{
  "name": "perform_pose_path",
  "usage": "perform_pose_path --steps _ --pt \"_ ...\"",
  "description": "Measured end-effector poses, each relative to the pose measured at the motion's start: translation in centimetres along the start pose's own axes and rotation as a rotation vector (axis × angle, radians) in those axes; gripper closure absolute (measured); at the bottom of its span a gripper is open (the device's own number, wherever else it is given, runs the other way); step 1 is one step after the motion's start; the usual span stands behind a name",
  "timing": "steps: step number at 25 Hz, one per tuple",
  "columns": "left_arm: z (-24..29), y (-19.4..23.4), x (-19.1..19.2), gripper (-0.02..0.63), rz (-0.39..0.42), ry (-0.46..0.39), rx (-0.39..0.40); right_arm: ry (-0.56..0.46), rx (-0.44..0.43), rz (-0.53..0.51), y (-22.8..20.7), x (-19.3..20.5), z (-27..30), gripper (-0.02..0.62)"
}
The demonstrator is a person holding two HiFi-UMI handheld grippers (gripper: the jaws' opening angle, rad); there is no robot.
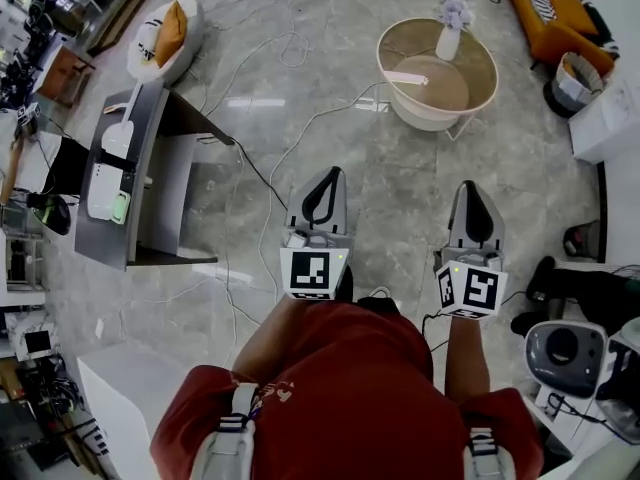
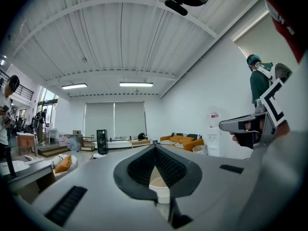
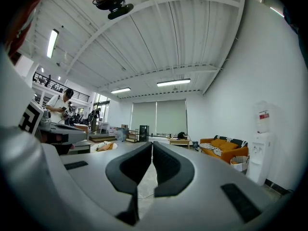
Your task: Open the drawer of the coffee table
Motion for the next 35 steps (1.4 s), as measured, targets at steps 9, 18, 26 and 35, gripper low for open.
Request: perform_pose_path --steps 9,18,26,35 --pt "7.7 10.2 -1.4 0.592 0.004 -0.046 0.089 0.008 0.096 0.003 4.6 -1.5 10.2 0.572" --pt "14.5 16.6 -0.1 0.592 -0.003 -0.047 0.222 0.042 0.201 0.004 8.7 -1.2 17.5 0.572" --pt "20.8 16.4 0.9 0.592 -0.021 -0.01 0.271 0.08 0.256 0.036 5.9 1.4 22.0 0.572" --pt "29.8 15.2 1.2 0.592 0.02 0.028 0.289 0.082 0.282 0.066 0.0 4.0 27.9 0.572"
Point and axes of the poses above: the fingertips, and each gripper's own axes: z forward along the fingers, y to its left, x out of its underside, the point moved 9 cm from there along -z, backward along the fingers
